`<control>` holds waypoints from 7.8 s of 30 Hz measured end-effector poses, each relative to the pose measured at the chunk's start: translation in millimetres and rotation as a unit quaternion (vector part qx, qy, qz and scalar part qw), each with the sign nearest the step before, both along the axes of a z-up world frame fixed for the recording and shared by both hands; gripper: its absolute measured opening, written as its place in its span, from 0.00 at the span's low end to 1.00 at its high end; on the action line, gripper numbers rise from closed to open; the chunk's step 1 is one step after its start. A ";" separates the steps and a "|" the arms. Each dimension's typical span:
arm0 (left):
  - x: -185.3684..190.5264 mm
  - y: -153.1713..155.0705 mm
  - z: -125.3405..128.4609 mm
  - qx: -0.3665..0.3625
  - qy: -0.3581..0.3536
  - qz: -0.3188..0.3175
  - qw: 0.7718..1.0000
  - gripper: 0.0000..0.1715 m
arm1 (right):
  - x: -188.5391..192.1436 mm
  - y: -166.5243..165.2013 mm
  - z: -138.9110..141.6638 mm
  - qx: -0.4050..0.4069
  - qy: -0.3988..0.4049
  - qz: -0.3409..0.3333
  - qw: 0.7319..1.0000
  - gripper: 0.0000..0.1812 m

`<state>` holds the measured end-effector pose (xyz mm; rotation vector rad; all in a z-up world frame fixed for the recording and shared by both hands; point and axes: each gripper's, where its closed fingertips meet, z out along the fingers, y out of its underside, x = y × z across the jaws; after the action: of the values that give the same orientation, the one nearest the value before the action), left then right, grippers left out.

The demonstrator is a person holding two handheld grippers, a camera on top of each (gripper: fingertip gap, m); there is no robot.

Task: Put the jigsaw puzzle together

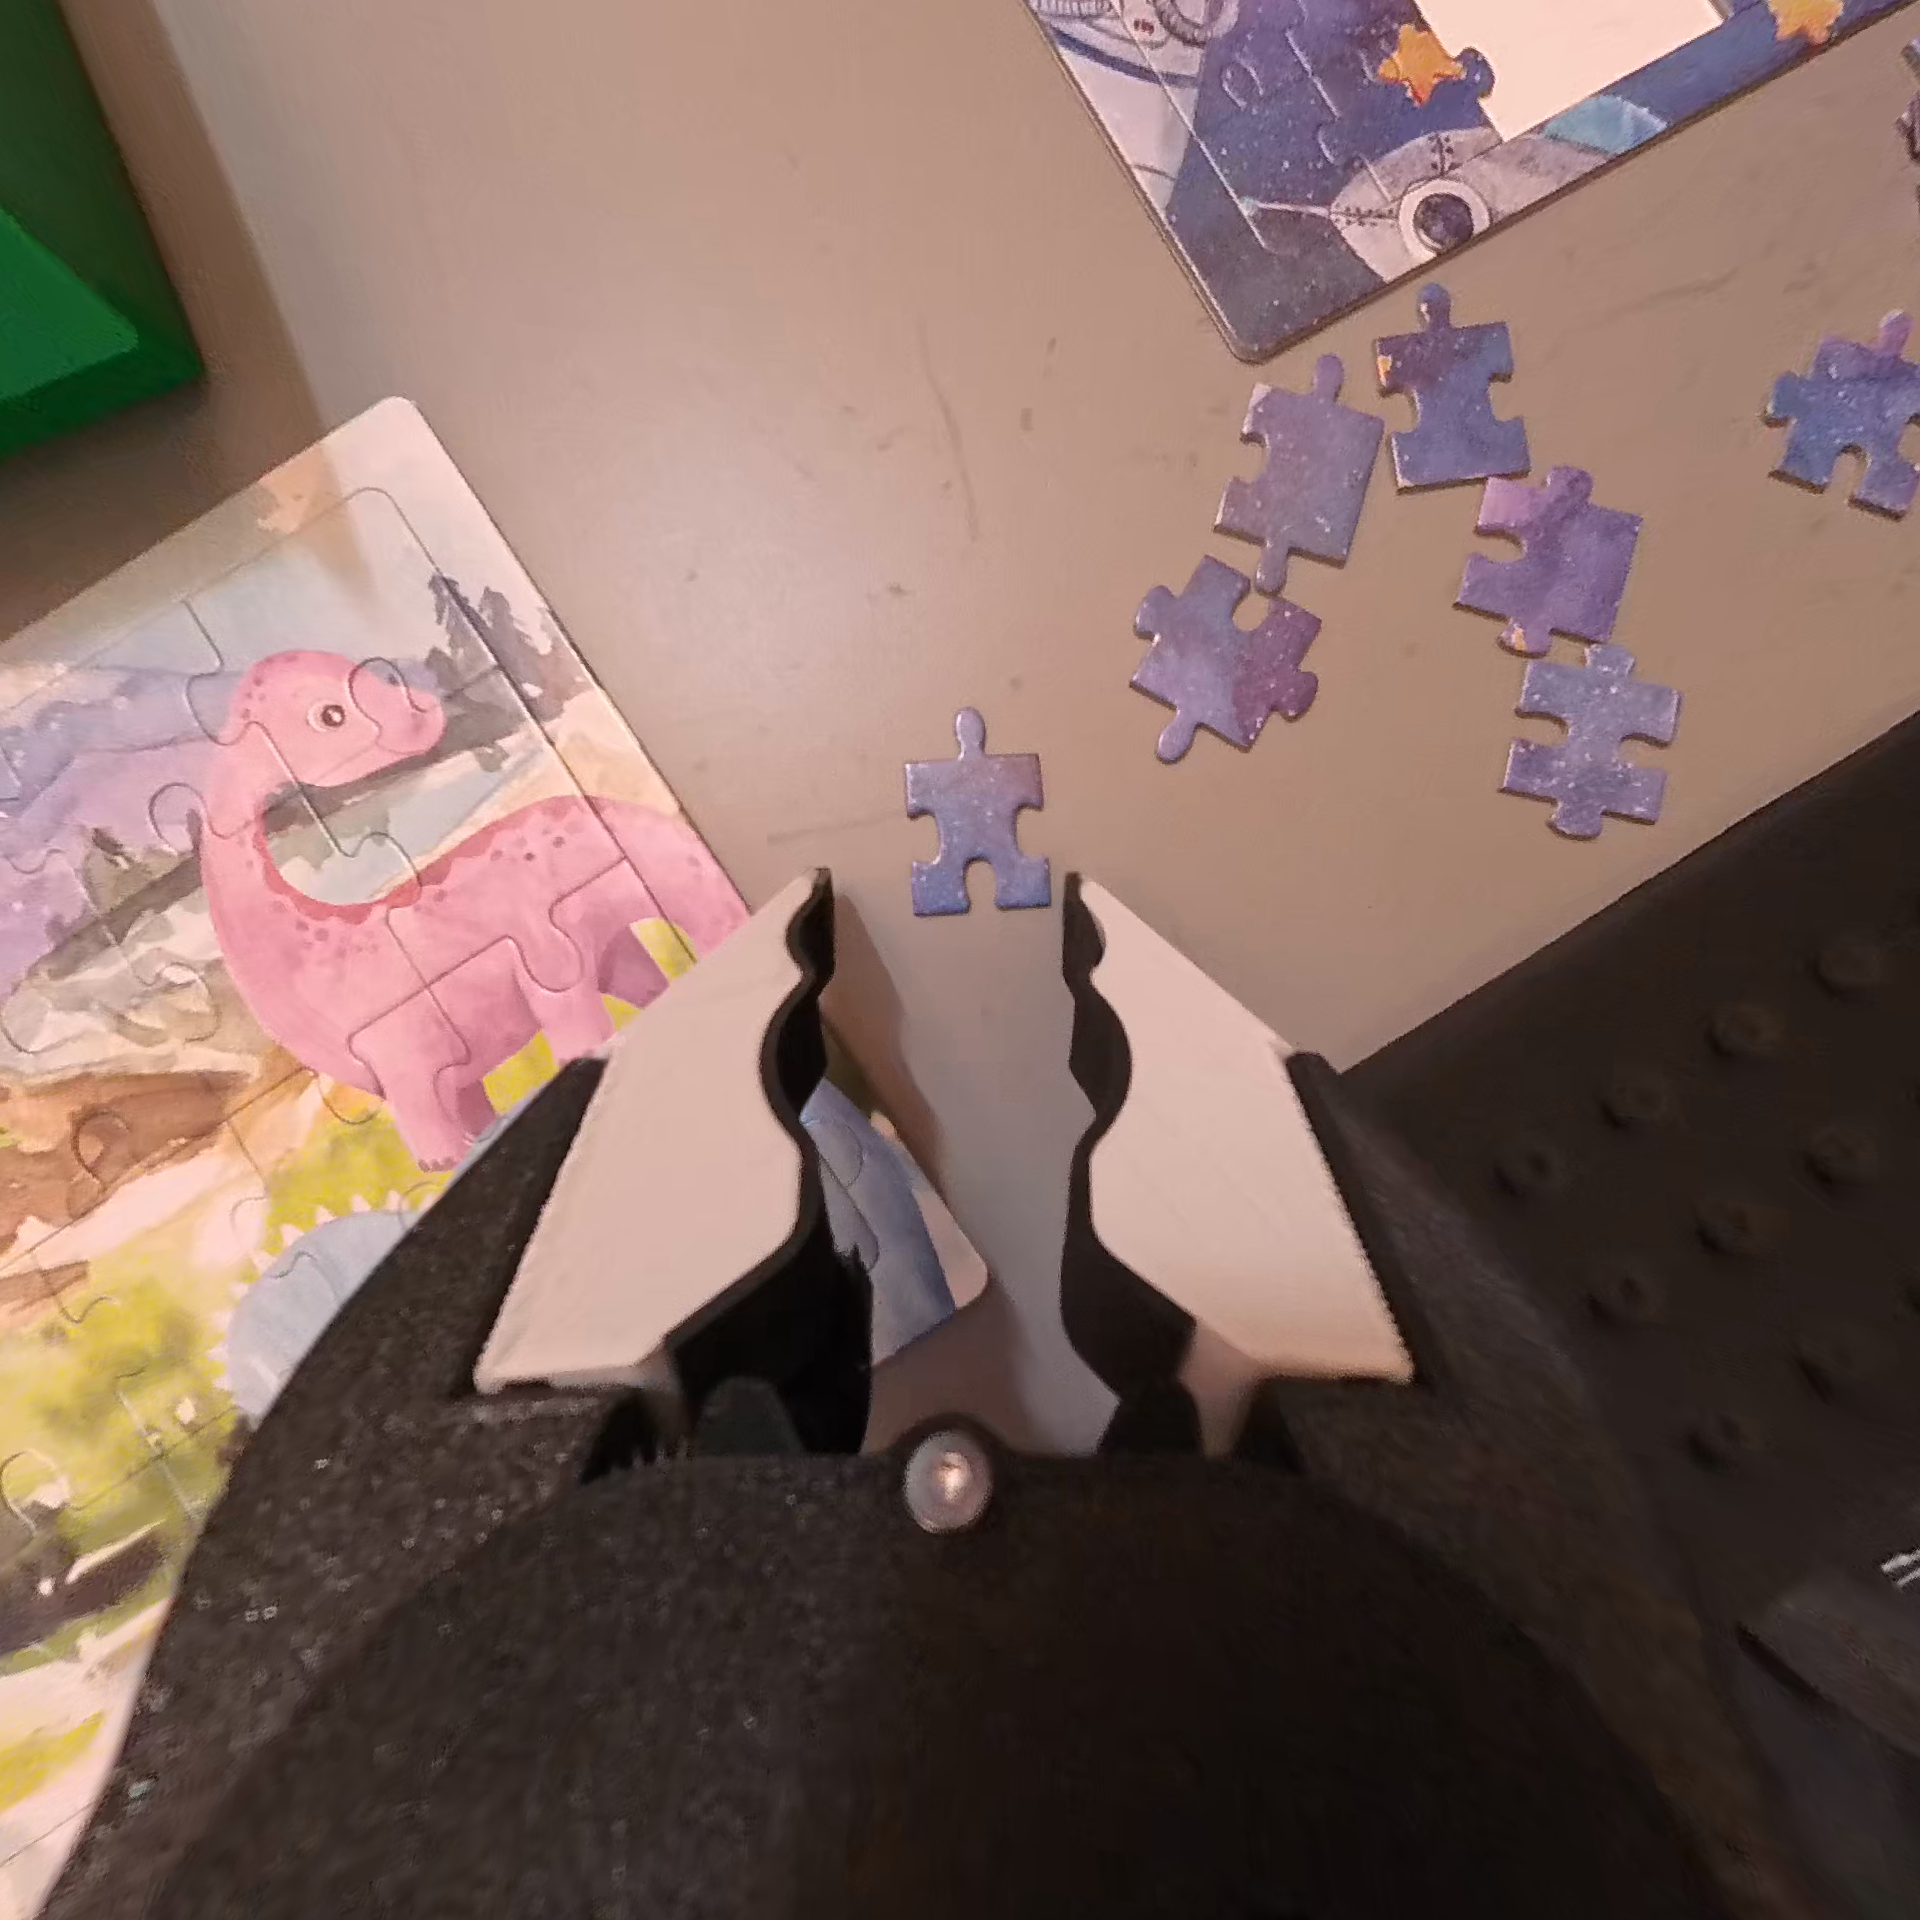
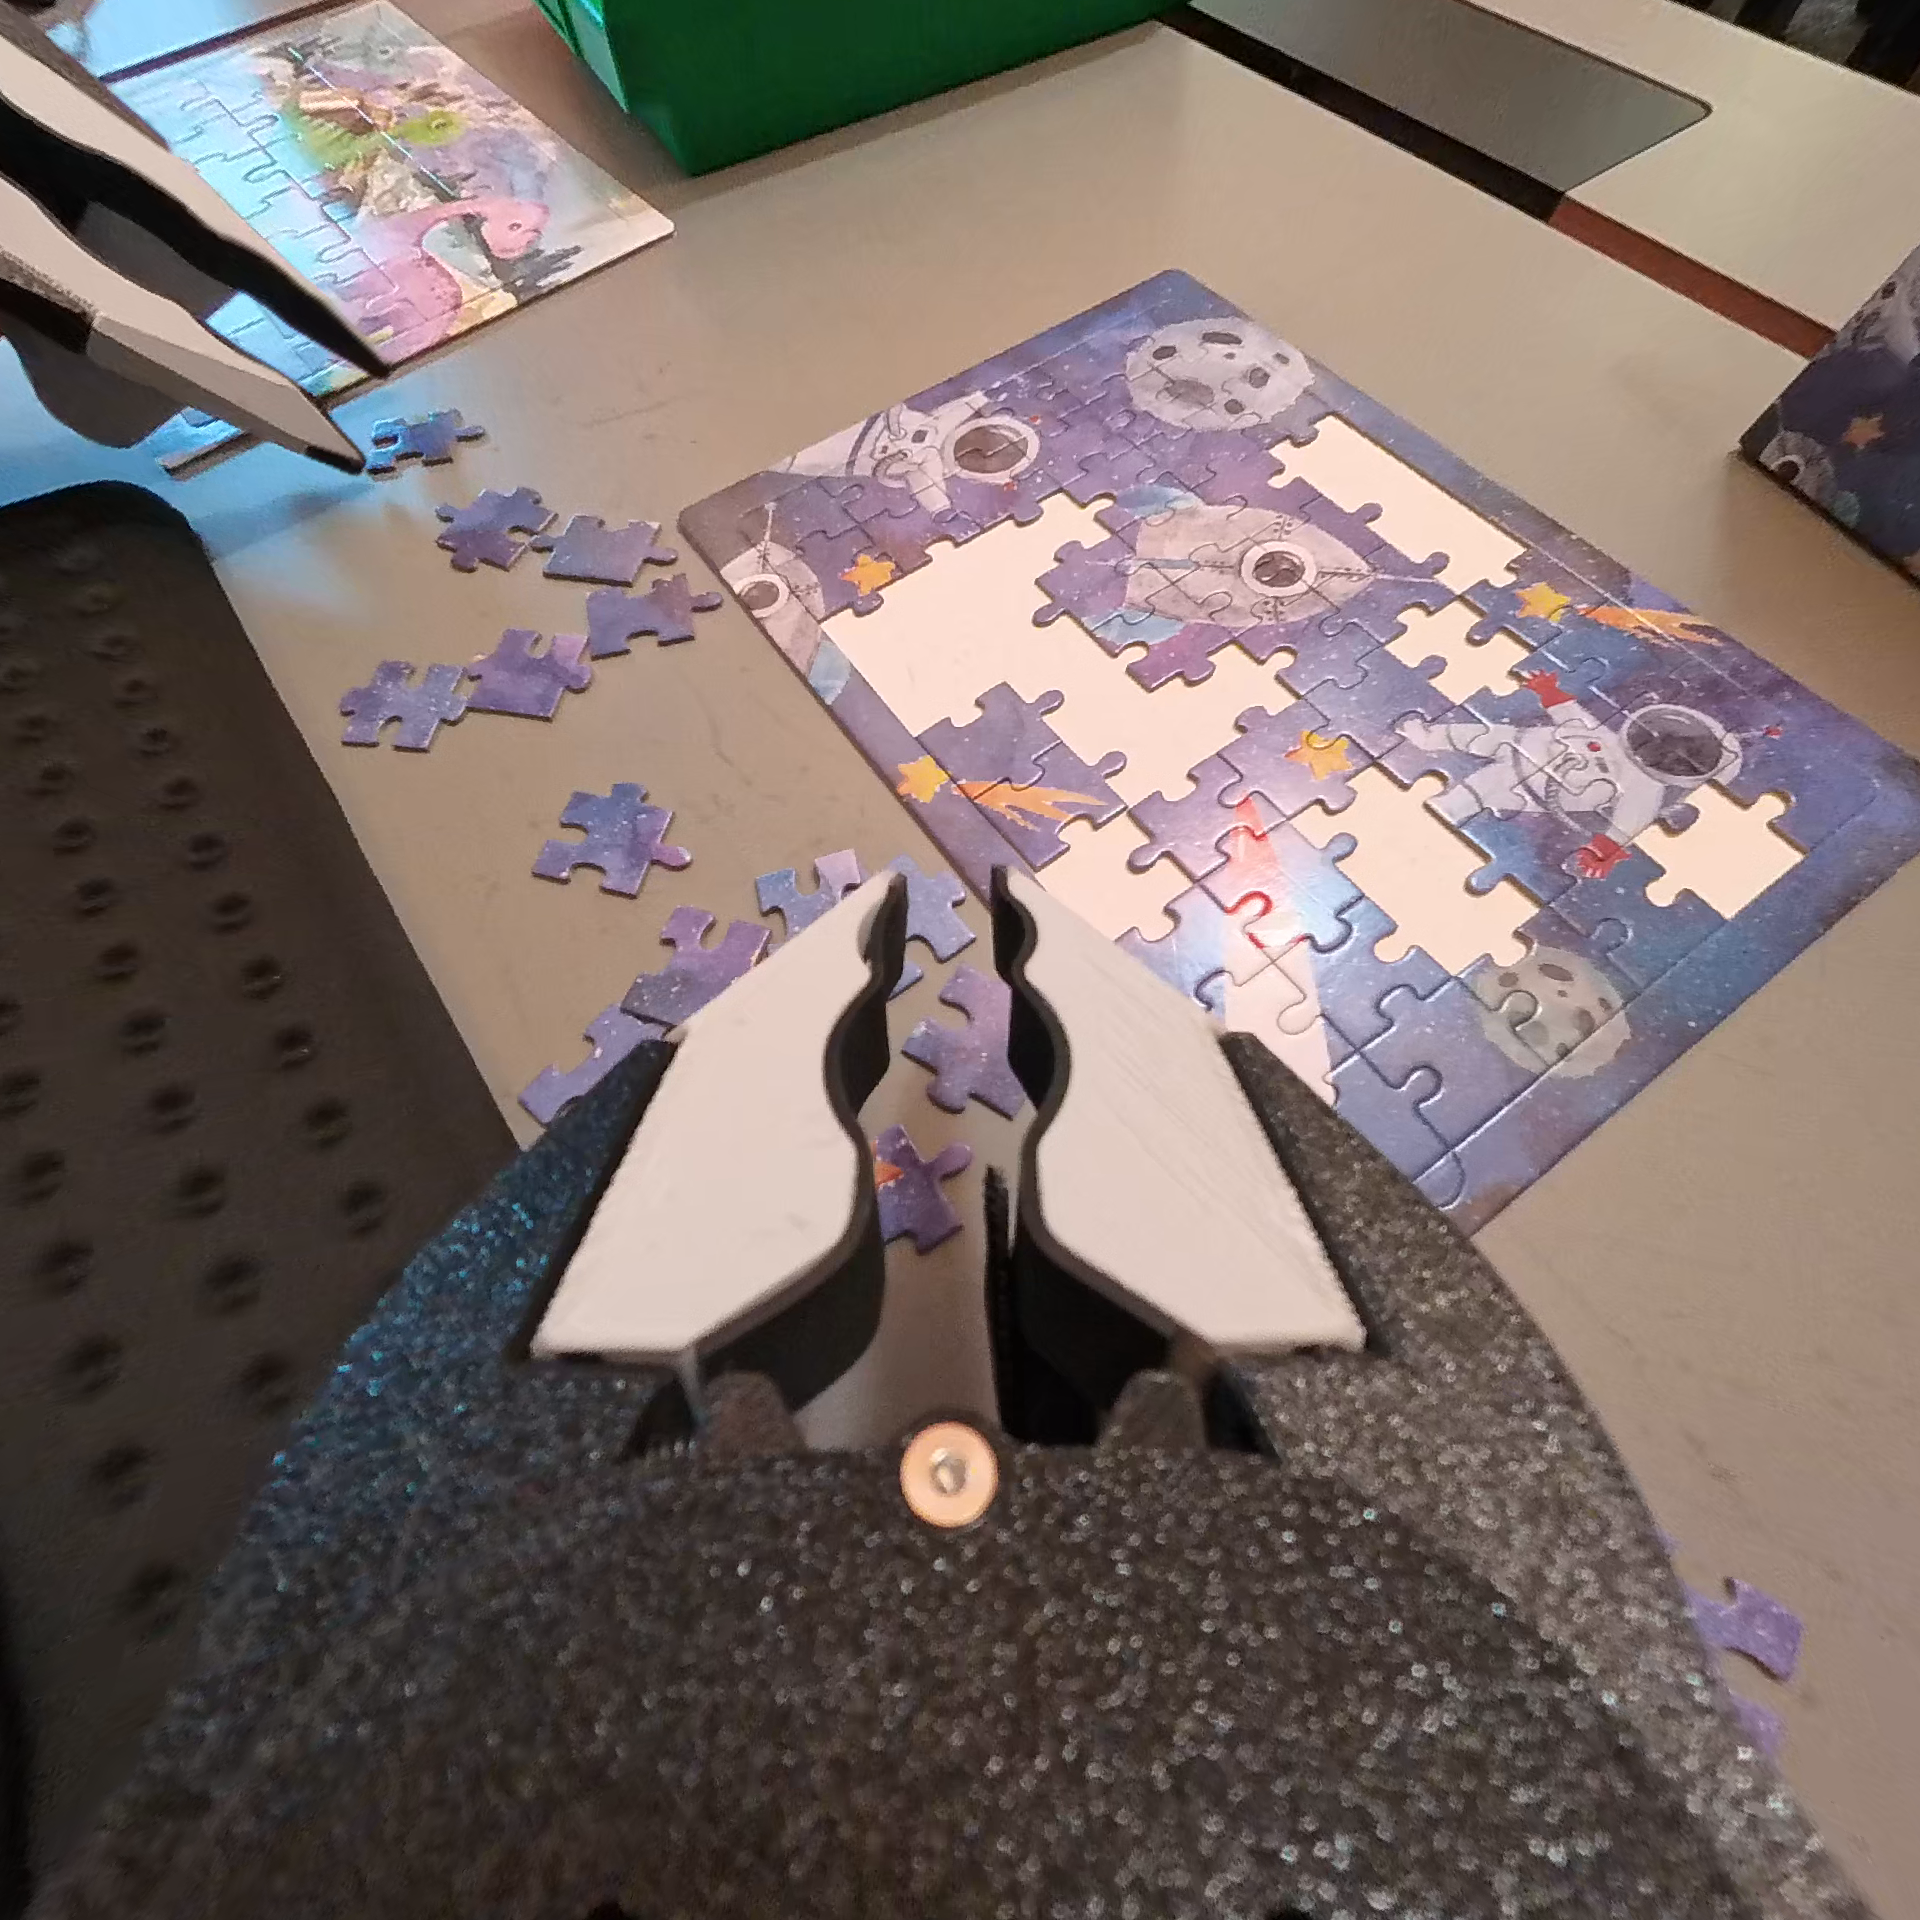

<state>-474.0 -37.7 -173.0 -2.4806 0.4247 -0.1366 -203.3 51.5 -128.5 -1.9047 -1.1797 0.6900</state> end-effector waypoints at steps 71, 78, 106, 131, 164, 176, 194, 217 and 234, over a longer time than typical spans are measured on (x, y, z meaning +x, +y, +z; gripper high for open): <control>144.2 74.9 34.0 0.080 0.030 -0.302 0.950 0.12 | -41.3 -26.4 -5.4 -0.012 -0.016 0.088 0.996 0.10; 171.5 103.4 29.0 0.045 0.066 -0.408 0.909 0.12 | -26.1 -18.4 -12.2 -0.006 -0.030 0.062 0.998 0.10; 180.1 114.3 4.3 -0.033 0.080 -0.535 0.840 0.12 | -9.6 -5.6 -8.6 -0.074 0.017 0.028 0.997 0.12; 163.1 160.7 85.7 0.118 -0.018 -0.316 0.941 0.12 | -8.7 1.9 1.2 -0.030 0.026 0.007 0.999 0.12; 103.9 114.2 78.7 0.067 -0.060 -0.137 0.987 0.12 | -27.0 42.1 71.2 0.070 -0.305 0.165 0.935 0.18; 132.0 133.8 57.8 0.087 -0.028 -0.119 0.989 0.12 | -87.2 42.5 39.0 0.096 -0.053 0.161 0.981 0.18; 150.1 176.0 0.5 -0.029 -0.041 -0.016 0.999 0.12 | -68.7 78.6 -2.2 0.042 -0.085 0.095 0.991 0.18; 145.2 150.1 4.3 -0.001 -0.058 -0.069 0.996 0.17 | -74.7 68.9 -26.4 0.021 -0.114 0.123 0.986 0.18; 98.2 143.2 -0.6 0.022 -0.062 -0.037 0.997 0.03 | -120.8 68.9 -32.8 -0.067 -0.142 0.310 0.938 0.24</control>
<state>-375.8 105.6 -173.6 -2.3995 0.4612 -0.3058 -324.1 120.4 -161.3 -1.7748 -2.0066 0.8537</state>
